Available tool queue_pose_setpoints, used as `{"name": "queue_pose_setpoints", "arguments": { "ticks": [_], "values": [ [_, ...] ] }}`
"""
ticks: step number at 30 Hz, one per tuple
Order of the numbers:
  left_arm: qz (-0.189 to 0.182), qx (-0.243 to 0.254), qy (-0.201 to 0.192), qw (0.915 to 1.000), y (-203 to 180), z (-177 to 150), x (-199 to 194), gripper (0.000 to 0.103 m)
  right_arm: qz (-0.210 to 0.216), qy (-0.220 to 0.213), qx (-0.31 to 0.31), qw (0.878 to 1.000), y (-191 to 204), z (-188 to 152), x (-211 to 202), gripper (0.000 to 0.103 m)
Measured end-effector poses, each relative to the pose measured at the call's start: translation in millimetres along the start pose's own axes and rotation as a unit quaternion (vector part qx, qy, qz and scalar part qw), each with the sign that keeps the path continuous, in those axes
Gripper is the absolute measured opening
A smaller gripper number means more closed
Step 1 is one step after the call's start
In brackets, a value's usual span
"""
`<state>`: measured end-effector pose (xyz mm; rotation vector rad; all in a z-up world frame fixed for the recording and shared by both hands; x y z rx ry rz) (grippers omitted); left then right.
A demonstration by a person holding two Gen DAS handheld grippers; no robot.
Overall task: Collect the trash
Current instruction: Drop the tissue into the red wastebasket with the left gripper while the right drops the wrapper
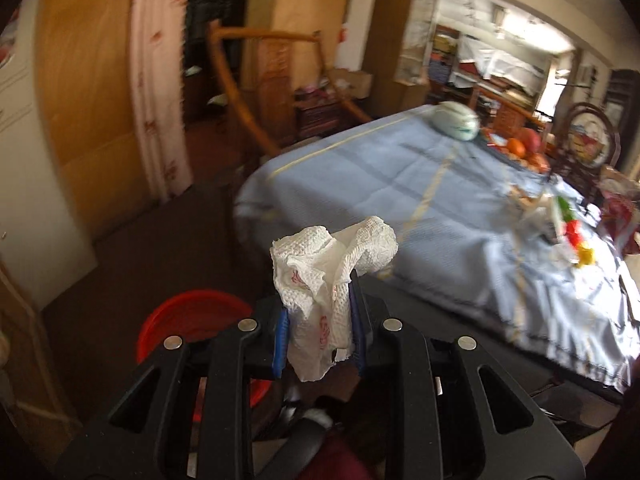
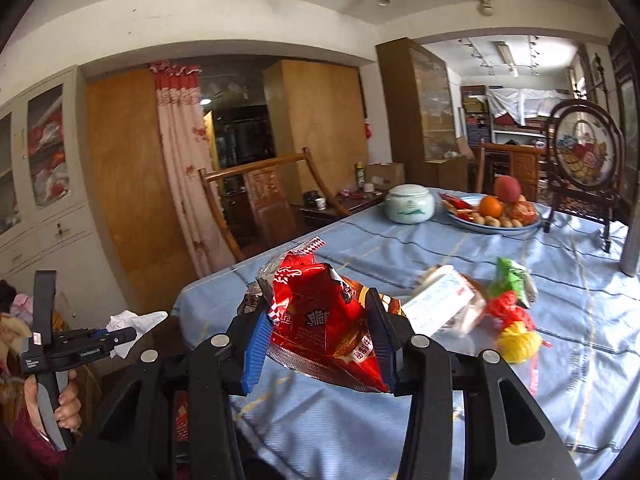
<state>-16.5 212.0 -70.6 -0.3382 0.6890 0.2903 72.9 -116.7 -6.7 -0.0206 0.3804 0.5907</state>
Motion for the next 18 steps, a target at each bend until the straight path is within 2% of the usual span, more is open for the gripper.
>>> {"name": "queue_pose_setpoints", "arguments": {
  "ticks": [4, 10, 12, 15, 18],
  "values": [
    [0.052, -0.042, 0.02, 0.9976, 47.8, -6.9, 20.7, 0.026, 0.025, 0.007, -0.008, 1.0, 30.3, 3.5, 12.8, 0.045],
    [0.067, -0.094, 0.079, 0.9901, 87.4, -29.3, 61.0, 0.029, 0.06, 0.037, -0.024, 0.997, 71.1, 6.8, 47.1, 0.045],
    [0.07, -0.112, 0.094, 0.9868, 97.5, -34.9, 69.2, 0.051, 0.07, 0.047, -0.033, 0.996, 85.5, 8.6, 60.2, 0.045],
    [0.098, -0.119, 0.081, 0.9848, 110.8, -35.7, 70.2, 0.066, 0.091, 0.064, -0.046, 0.993, 111.4, 10.0, 80.1, 0.045],
    [0.144, -0.107, 0.055, 0.9821, 120.1, -31.9, 63.3, 0.074, 0.114, 0.08, -0.057, 0.989, 137.1, 9.3, 101.9, 0.045]
  ]
}}
Point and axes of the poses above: each gripper's, at about its wrist camera, not at the fingertips, and x roughly the way its jaws point, y to its left, z to its top, the point moved 5 cm from there along x, roughly the way its jaws point, and after that the axes turned 6 degrees about -x, right-handed, at the moved point
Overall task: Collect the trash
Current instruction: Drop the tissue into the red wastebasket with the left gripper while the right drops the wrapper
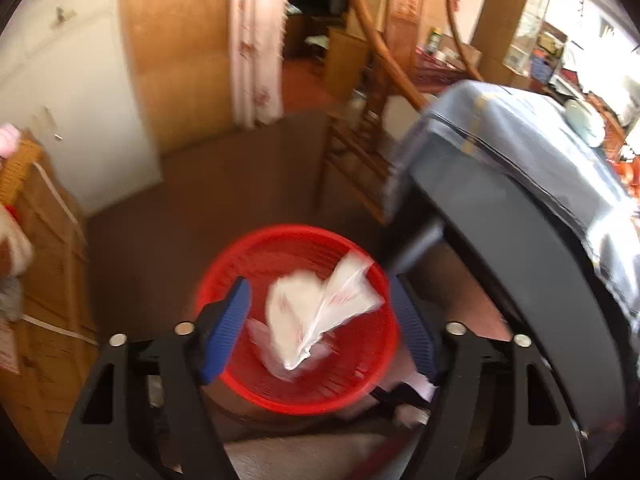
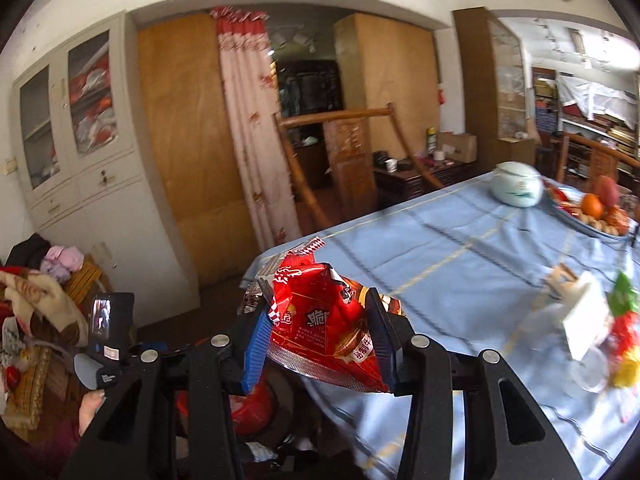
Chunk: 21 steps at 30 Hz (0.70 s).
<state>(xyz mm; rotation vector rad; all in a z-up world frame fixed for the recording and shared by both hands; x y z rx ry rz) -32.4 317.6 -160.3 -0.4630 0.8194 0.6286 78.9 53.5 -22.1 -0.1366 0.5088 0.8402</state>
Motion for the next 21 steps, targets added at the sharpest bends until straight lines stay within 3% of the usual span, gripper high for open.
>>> {"name": "queue_pose_setpoints", "arguments": {
  "ticks": [5, 12, 21],
  "values": [
    [0.047, -0.02, -0.041, 0.9979, 24.3, 8.2, -8.7, 0.083, 0.044, 0.034, -0.021, 0.998, 38.5, 4.7, 45.0, 0.045],
    [0.082, -0.096, -0.054, 0.9905, 69.6, 24.4, -5.0, 0.088, 0.107, 0.086, -0.052, 0.989, 97.5, -0.5, 98.4, 0.045],
    [0.067, -0.147, -0.029, 0.9864, 99.7, 26.7, 13.5, 0.088, 0.161, 0.163, -0.083, 0.97, 156.8, -28.2, 160.6, 0.047]
  ]
}}
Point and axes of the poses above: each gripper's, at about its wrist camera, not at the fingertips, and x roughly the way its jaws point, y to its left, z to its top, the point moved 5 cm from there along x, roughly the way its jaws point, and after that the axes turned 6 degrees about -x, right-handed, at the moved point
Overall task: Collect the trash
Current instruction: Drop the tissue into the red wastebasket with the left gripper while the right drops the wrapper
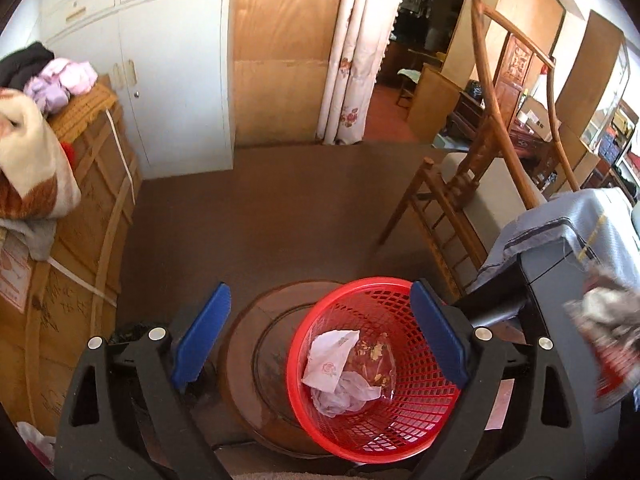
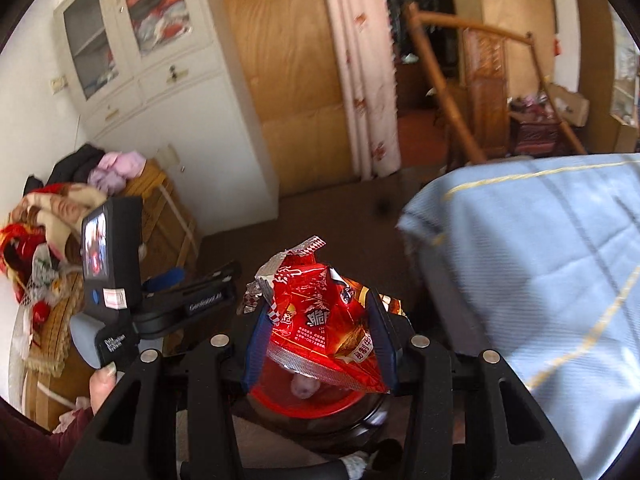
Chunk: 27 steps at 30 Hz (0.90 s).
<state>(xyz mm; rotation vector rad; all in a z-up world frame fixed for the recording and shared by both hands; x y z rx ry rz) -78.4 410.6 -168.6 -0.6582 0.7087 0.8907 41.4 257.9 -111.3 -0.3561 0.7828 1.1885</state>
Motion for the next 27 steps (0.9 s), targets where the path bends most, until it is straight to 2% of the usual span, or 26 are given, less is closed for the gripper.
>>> {"name": "queue_pose_setpoints", "arguments": {
  "ticks": [1, 3, 9, 16, 19, 20, 22, 25, 27],
  "values": [
    [-0.003, -0.003, 0.004, 1.0, 1.4, 0.3, 2.5, 0.088, 0.006, 0.007, -0.002, 1.0, 1.6, -0.2, 5.6, 0.048],
    [-0.007, -0.009, 0.009, 0.9999, 4.9, 0.6, 7.3, 0.088, 0.019, 0.016, -0.003, 1.0, 6.5, 0.7, 17.1, 0.059],
    [-0.012, -0.017, 0.019, 0.9996, 9.9, 1.5, 13.0, 0.088, 0.014, 0.015, -0.005, 1.0, 8.3, 3.3, 24.1, 0.061],
    [-0.011, -0.02, 0.021, 0.9995, 8.6, 0.3, 11.5, 0.088, 0.038, 0.026, -0.002, 0.999, 9.4, -7.2, 24.9, 0.062],
    [0.006, -0.03, 0.014, 0.9994, 14.6, 2.9, 9.9, 0.088, 0.037, 0.042, -0.013, 0.998, 13.0, -12.3, 36.8, 0.073],
    [0.01, -0.033, 0.014, 0.9993, 17.2, 4.2, 10.4, 0.088, 0.033, 0.049, -0.018, 0.998, 13.2, -14.9, 43.4, 0.08],
    [0.02, -0.039, 0.016, 0.9989, 22.4, 5.9, 12.6, 0.088, 0.031, 0.064, -0.015, 0.997, 12.1, -19.4, 57.1, 0.081],
    [0.03, -0.042, 0.022, 0.9984, 26.3, 5.0, 16.3, 0.088, 0.054, 0.072, 0.003, 0.996, 12.0, -22.7, 68.5, 0.081],
    [0.033, -0.038, 0.024, 0.9984, 26.9, 4.5, 17.4, 0.088, 0.046, 0.071, 0.004, 0.996, 9.1, -22.2, 68.7, 0.081]
  ]
}}
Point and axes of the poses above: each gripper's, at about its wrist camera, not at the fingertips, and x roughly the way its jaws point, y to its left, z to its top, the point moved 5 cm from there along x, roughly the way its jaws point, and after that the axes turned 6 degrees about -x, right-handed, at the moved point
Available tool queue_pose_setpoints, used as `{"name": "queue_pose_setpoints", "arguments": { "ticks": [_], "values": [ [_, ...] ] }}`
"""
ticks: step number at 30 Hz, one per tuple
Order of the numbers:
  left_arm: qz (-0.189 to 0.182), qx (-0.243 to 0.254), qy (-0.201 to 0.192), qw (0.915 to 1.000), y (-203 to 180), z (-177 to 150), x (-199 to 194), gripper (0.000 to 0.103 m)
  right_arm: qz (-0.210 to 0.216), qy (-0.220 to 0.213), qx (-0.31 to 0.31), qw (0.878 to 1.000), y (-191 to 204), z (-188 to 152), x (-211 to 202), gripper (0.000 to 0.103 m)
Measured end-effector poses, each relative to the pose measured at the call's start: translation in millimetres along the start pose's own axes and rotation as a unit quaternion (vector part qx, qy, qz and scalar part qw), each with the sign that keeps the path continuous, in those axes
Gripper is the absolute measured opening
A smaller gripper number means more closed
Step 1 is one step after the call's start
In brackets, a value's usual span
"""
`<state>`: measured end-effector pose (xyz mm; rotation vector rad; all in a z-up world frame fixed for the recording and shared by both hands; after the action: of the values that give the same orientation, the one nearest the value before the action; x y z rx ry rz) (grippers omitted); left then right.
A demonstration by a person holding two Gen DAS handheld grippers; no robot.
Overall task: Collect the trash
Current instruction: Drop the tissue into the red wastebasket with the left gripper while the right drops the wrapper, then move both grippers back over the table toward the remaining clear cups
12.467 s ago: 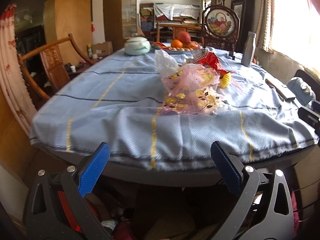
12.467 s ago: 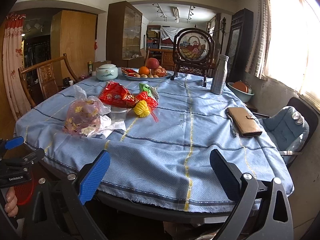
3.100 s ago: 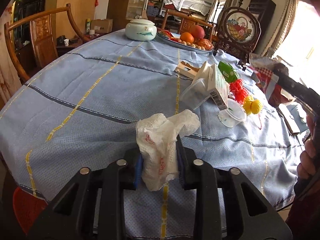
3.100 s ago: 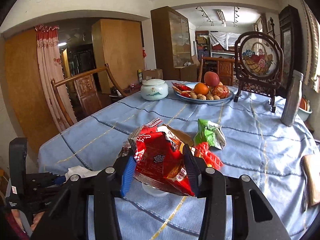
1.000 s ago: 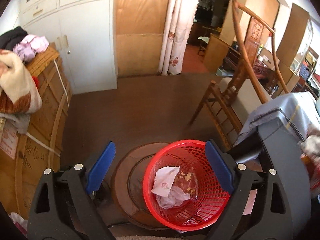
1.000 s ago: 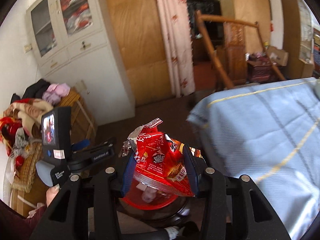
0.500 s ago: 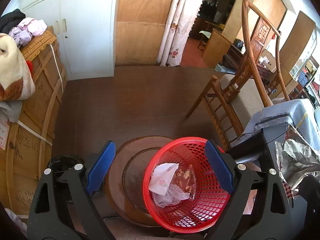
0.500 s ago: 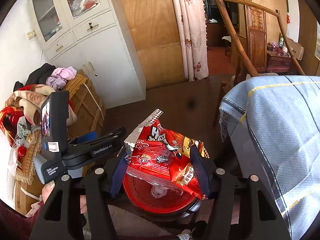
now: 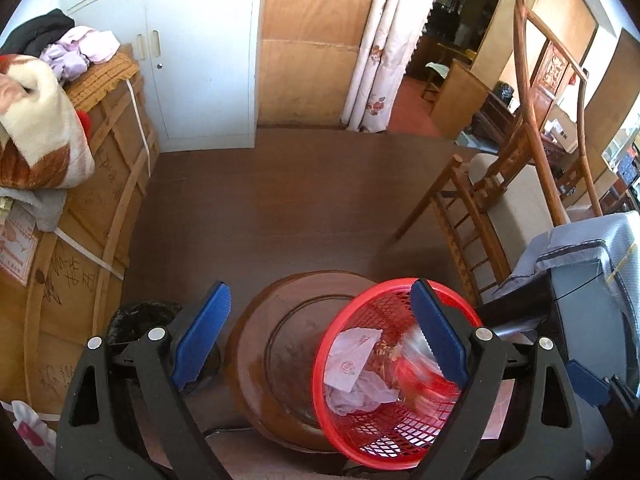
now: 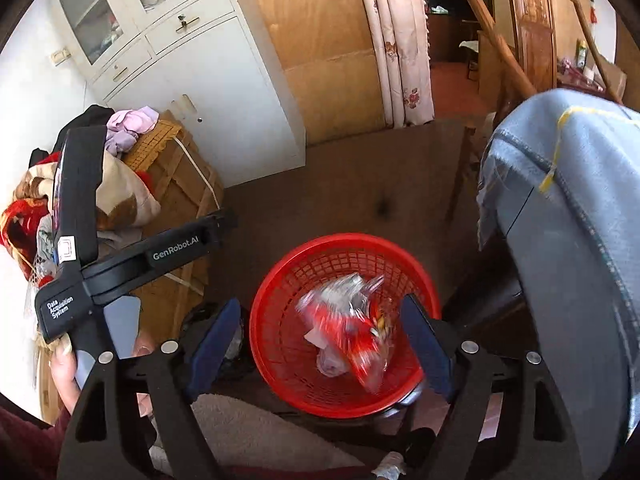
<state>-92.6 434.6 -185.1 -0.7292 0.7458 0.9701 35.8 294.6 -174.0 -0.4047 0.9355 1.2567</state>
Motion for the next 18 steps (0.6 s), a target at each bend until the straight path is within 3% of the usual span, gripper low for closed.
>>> {"name": "queue_pose_setpoints", "arguments": {
  "ticks": [11, 18],
  "values": [
    [0.011, 0.015, -0.001, 0.9998, -6.6, -3.7, -3.8, 0.09, -0.058, -0.063, 0.009, 0.996, -16.2, 2.1, -57.0, 0.082],
    [-0.014, 0.067, -0.037, 0.9969, -37.4, -13.2, -36.8, 0.095, -0.12, -0.125, 0.008, 0.985, -22.1, -6.4, -120.2, 0.091]
  ]
}}
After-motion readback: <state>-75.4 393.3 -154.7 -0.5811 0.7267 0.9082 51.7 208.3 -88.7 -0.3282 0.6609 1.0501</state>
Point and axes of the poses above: each gripper's, at about its wrist camera, not at the fingertips, and x roughly the way its jaws point, y to its left, z to its top, the point moved 5 cm from there along x, roughly the way its jaws point, and after that the axes turned 6 degrees about -x, right-handed, at the moved point
